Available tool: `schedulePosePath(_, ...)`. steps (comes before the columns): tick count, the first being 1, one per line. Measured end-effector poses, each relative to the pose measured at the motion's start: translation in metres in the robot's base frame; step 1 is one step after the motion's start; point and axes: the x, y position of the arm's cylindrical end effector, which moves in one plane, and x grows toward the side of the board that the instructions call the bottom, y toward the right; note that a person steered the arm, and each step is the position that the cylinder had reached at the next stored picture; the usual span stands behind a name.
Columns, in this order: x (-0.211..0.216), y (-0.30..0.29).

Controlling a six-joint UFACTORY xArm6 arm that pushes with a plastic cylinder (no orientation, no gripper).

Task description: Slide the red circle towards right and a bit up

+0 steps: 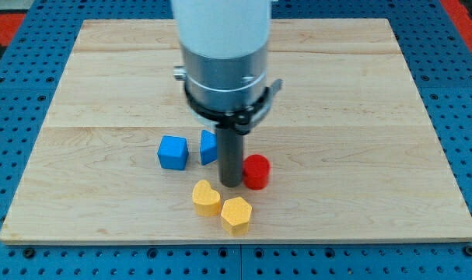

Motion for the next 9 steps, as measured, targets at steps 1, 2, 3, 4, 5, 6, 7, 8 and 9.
schedulePosePath(1, 0.003, 0.043)
schedulePosePath(2, 0.013, 0.065)
schedulePosePath(3, 0.014, 0.084)
schedulePosePath(4, 0.003, 0.089)
schedulePosePath(5, -0.008, 0.098)
schedulePosePath(6, -0.02, 0.104)
schedulePosePath(7, -0.024, 0.112)
schedulePosePath(8, -0.021, 0.116)
schedulePosePath(9, 0.028, 0.125)
